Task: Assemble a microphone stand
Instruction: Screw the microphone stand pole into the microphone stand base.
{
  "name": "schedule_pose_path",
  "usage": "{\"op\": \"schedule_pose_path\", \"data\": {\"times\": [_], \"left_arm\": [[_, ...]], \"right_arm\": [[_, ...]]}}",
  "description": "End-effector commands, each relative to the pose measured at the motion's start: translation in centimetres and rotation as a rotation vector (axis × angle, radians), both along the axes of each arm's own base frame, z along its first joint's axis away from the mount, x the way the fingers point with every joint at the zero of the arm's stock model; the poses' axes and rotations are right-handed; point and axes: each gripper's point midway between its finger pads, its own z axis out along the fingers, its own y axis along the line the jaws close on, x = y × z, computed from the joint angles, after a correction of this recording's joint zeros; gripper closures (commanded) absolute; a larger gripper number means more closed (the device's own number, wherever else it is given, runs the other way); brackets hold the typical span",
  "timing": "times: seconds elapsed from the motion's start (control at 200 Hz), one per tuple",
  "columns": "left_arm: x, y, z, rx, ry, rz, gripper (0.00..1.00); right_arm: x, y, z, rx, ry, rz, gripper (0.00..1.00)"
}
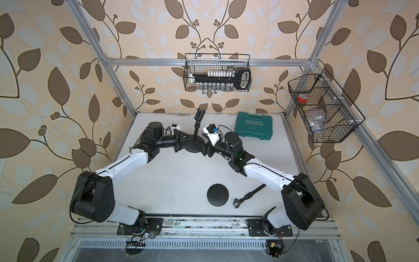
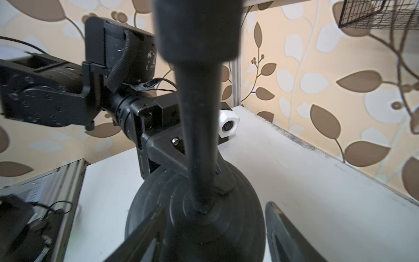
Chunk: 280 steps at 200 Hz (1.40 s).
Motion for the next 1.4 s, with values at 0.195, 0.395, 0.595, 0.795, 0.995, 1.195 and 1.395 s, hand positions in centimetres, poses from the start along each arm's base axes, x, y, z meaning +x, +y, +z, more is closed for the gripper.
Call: {"op": "schedule_pose_path", "data": {"times": [0.195,0.395,0.595,0.795,0.995,1.195,1.395], "left_arm": [[-1.8,-0.8,4.3,-0.087,-0.12,-0.111,1.0],[-2.2,-1.0,4.3,-0.105,-0.106,-0.148,1.0],[-2.4,-1.0,4.5,-0.117,-0.107,-0.159,1.0],[-2.5,-1.1,4.7,-0.121,-0.108,-0.166,1.0],[-1.9,-1.3,3.5,-0.117,-0.077,-0.168,1.0],[-1.8,-1.3,3.7,-0.119,-0.085,-0.163,1.0],[-1.5,-1.2,4.2,-0.118,-0.1,-0.149,1.0]], "right_arm": [[-1.8,0.1,2.2,0.021,-0.067,0.31,0.37],[-1.1,1.3,3.4,0.052,-0.086,0.375,0.41],[-0.4,2.3,3.9,0.073,-0.08,0.425,0.47],[-0.4,3.1,3.9,0.08,-0.079,0.459,0.58],[-0.8,3.6,4.3,0.088,-0.08,0.49,0.67],[-0.9,3.8,4.0,0.091,-0.075,0.493,0.87],[-0.9,3.8,3.5,0.091,-0.074,0.458,1.0]]}}
